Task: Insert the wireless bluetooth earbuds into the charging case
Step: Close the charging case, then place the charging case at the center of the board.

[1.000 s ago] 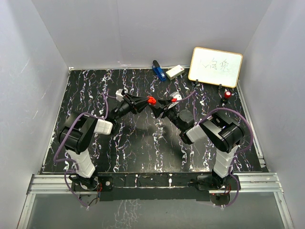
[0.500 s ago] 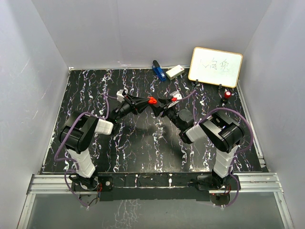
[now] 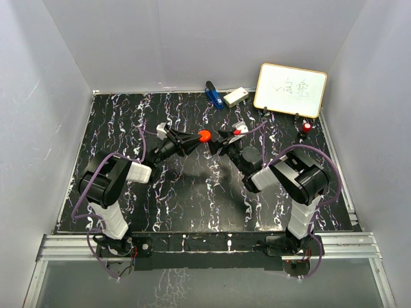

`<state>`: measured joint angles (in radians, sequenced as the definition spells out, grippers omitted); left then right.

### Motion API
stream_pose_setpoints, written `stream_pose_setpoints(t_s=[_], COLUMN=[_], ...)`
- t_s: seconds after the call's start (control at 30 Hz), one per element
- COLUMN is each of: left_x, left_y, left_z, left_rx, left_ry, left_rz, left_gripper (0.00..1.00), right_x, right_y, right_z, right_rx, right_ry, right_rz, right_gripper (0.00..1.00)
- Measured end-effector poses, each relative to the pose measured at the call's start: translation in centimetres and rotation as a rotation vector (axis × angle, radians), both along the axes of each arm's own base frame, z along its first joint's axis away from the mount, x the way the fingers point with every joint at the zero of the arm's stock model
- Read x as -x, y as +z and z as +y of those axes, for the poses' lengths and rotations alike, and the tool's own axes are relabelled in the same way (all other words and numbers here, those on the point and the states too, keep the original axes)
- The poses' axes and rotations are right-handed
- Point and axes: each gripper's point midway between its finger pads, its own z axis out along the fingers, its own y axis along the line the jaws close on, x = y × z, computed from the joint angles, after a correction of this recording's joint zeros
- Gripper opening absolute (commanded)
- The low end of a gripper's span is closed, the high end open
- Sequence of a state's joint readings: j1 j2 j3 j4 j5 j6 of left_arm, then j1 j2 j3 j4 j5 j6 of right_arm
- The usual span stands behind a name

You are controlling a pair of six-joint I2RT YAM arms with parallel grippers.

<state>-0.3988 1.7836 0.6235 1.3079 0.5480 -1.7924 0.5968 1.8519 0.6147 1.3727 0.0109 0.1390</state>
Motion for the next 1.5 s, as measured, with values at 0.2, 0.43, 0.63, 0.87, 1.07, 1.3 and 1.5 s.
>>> stream_pose_setpoints(t_s=[0.2,0.43,0.63,0.87,1.07,1.3,1.5], left_x=[-0.1,-0.9,-1.1,-0.4,-0.2,-0.5,-0.6], left_y=[-0.2,-2.9,-7.0,-9.0,-11.6,-13.5,-13.6], left_z=[0.2,1.0,1.2,1.6,2.3,3.2,3.9], left_rx=[-0.010,-0.074,-0.155,-0.215,-0.299,-0.397,-0.462], left_ry=[0.002,0.004,-0.003,-0.001,0.024,0.065,0.094], left_rz=[-0.009,-0.013,0.038,0.044,0.093,0.122,0.112], left_gripper=[0.00,0.00,0.00,0.00,0.00,0.00,0.03], right_x=[1.1,2.4,3.9,4.5,5.0,5.1,5.2], right_y=[-0.7,1.6,2.2,0.7,2.8,3.4,3.4], right_z=[-1.6,-5.1,-7.3,-8.2,-8.5,-8.6,-8.6], right_rx=[0.033,0.067,0.094,0.145,0.111,0.100,0.100], right_ry=[-0.036,-0.168,-0.231,-0.259,-0.259,-0.255,-0.254], right_rz=[0.075,0.218,0.283,0.350,0.314,0.301,0.301], right_gripper=[0.75,0.98,0.98,0.98,0.98,0.98,0.98])
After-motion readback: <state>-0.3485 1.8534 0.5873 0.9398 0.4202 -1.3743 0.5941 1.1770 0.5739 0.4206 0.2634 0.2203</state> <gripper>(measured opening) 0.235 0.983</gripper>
